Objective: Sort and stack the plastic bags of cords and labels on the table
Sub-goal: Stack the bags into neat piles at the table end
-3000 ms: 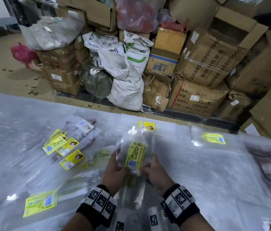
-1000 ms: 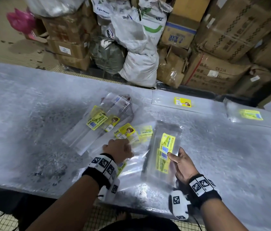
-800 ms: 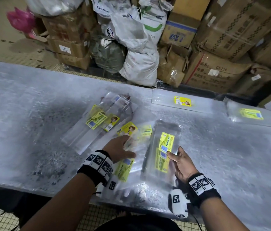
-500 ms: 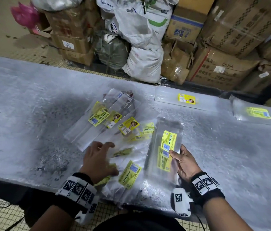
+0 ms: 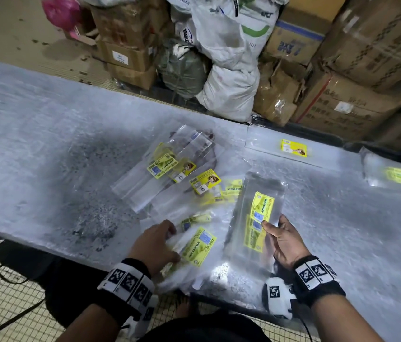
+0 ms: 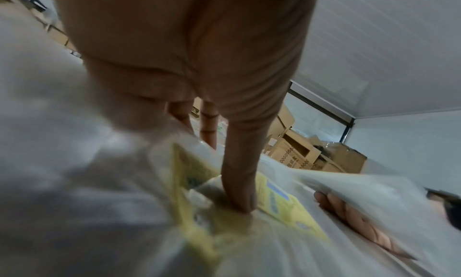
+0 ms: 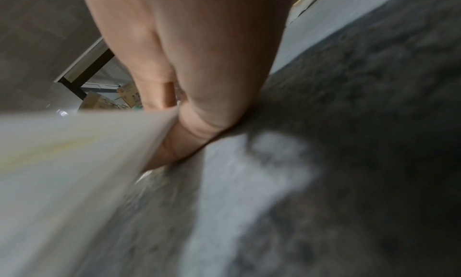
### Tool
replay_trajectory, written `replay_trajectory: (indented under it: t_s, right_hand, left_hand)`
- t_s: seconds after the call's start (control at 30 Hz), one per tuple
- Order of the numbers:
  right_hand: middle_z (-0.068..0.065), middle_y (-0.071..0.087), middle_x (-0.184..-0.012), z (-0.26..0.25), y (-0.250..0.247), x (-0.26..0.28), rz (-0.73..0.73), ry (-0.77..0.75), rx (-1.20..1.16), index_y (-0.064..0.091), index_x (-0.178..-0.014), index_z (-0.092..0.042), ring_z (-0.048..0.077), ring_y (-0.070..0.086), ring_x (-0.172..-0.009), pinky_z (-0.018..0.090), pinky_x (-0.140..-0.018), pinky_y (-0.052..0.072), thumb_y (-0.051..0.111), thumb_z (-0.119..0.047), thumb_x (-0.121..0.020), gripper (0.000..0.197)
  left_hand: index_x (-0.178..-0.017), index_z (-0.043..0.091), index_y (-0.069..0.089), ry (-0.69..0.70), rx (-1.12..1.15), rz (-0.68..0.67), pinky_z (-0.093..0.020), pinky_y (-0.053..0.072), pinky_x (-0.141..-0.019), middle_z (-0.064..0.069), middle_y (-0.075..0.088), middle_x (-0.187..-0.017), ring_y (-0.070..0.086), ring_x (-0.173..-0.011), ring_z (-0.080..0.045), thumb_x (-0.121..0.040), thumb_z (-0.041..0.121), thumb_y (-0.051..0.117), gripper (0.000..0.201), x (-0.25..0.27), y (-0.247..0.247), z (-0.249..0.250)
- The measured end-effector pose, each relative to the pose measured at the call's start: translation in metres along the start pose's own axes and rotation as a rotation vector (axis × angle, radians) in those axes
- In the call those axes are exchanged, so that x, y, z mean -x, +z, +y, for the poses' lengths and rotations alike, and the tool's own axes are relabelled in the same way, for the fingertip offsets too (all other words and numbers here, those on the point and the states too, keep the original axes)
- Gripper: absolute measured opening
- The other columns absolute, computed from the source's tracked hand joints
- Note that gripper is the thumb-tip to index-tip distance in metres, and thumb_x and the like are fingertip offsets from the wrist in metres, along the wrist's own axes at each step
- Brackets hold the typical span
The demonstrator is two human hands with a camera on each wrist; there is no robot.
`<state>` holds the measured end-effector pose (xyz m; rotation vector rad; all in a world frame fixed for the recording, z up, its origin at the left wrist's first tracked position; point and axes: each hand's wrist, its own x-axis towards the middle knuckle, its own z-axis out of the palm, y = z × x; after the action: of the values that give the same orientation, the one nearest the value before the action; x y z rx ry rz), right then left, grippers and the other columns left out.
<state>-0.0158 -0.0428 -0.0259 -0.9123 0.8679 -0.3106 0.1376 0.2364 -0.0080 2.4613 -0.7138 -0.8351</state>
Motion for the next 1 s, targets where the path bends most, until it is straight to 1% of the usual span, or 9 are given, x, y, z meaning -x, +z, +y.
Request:
replay_trajectory:
  t_s: [0.1, 0.17, 0.27, 0.37, 0.47, 0.6, 0.7, 0.9, 1.0]
  right_hand:
    - [0.009, 0.075, -0.104, -0.001, 0.002, 0.004, 0.013, 0.002, 0.022, 0.058, -0.107, -0.004, 0.017, 0.075, -0.085, 0.024, -0.072, 0.060, 0.051, 0.013, -0.092, 0.024]
    - [0.008, 0.076, -0.099, -0.002, 0.003, 0.006, 0.019, 0.001, 0.028, 0.058, -0.107, -0.005, 0.016, 0.075, -0.084, 0.023, -0.069, 0.060, 0.049, 0.014, -0.094, 0.024]
    - [0.009, 0.076, -0.099, -0.002, 0.004, 0.008, 0.022, 0.006, 0.002, 0.058, -0.105, -0.006, 0.016, 0.075, -0.083, 0.024, -0.069, 0.060, 0.048, 0.013, -0.095, 0.024]
    - [0.017, 0.070, -0.108, -0.003, 0.005, 0.011, 0.061, 0.012, -0.006, 0.051, -0.087, -0.013, 0.016, 0.074, -0.080, 0.026, -0.072, 0.061, 0.047, 0.013, -0.096, 0.027]
    - [0.015, 0.071, -0.105, -0.012, 0.004, 0.013, 0.100, -0.006, 0.034, 0.056, -0.095, -0.013, 0.018, 0.072, -0.079, 0.033, -0.070, 0.060, 0.047, 0.014, -0.095, 0.028]
    - [0.007, 0.070, -0.092, -0.033, -0.002, 0.019, 0.233, -0.113, 0.066, 0.057, -0.106, -0.013, 0.016, 0.069, -0.071, 0.020, -0.053, 0.055, 0.047, 0.018, -0.092, 0.036]
    - [0.004, 0.069, -0.077, -0.039, 0.003, 0.030, 0.220, -0.161, 0.118, 0.056, -0.111, -0.012, 0.016, 0.063, -0.062, 0.019, -0.049, 0.049, 0.046, 0.019, -0.092, 0.037]
    - [-0.001, 0.072, -0.119, -0.026, 0.035, 0.043, 0.014, -0.072, 0.038, 0.055, -0.132, -0.020, 0.014, 0.069, -0.106, 0.031, -0.088, 0.052, 0.039, 0.014, -0.090, 0.057]
    - [-0.006, 0.069, -0.117, -0.027, 0.042, 0.043, 0.036, -0.077, -0.082, 0.053, -0.128, -0.027, 0.005, 0.068, -0.098, 0.020, -0.082, 0.052, 0.035, 0.004, -0.096, 0.048]
  left_hand:
    - [-0.082, 0.030, 0.060, 0.078, -0.022, -0.026, -0.023, 0.042, -0.066, 0.011, 0.057, -0.079, 0.055, -0.074, -0.009, -0.075, 0.023, 0.074, 0.017, -0.001, -0.002, 0.006]
    - [-0.063, 0.026, 0.050, 0.110, 0.008, -0.083, -0.024, 0.037, -0.057, 0.006, 0.048, -0.062, 0.045, -0.059, -0.006, -0.080, 0.022, 0.066, 0.024, 0.000, 0.000, 0.011]
    - [-0.084, 0.013, 0.058, 0.099, 0.144, -0.203, -0.035, 0.051, -0.070, -0.003, 0.062, -0.076, 0.059, -0.071, -0.020, -0.071, 0.033, 0.060, 0.024, -0.003, -0.001, 0.012]
    - [-0.092, 0.021, 0.056, 0.130, 0.275, -0.276, -0.033, 0.052, -0.076, 0.001, 0.063, -0.084, 0.057, -0.073, -0.011, -0.082, 0.021, 0.067, 0.015, -0.006, -0.005, 0.014]
    - [-0.096, 0.020, 0.054, 0.161, 0.438, -0.266, -0.021, 0.045, -0.071, 0.008, 0.064, -0.082, 0.055, -0.072, -0.003, -0.088, 0.004, 0.064, 0.020, -0.006, -0.011, 0.024]
    - [-0.100, 0.011, 0.054, 0.200, 0.619, -0.202, -0.023, 0.047, -0.059, -0.005, 0.069, -0.080, 0.059, -0.069, -0.011, -0.084, 0.001, 0.061, 0.020, -0.009, -0.014, 0.037]
    - [-0.107, 0.018, 0.053, 0.201, 0.725, -0.165, -0.023, 0.046, -0.053, 0.004, 0.068, -0.075, 0.056, -0.065, -0.015, -0.084, -0.020, 0.049, 0.044, -0.019, -0.006, 0.053]
    - [-0.108, 0.032, 0.047, 0.217, 0.696, -0.085, -0.038, 0.049, -0.065, 0.003, 0.064, -0.089, 0.058, -0.073, -0.015, -0.079, -0.011, 0.052, 0.052, -0.039, 0.024, 0.100]
    - [-0.117, 0.043, 0.045, 0.271, 0.782, -0.064, -0.037, 0.053, -0.071, 0.002, 0.061, -0.124, 0.064, -0.102, -0.018, -0.071, 0.001, 0.048, 0.062, -0.045, 0.033, 0.117]
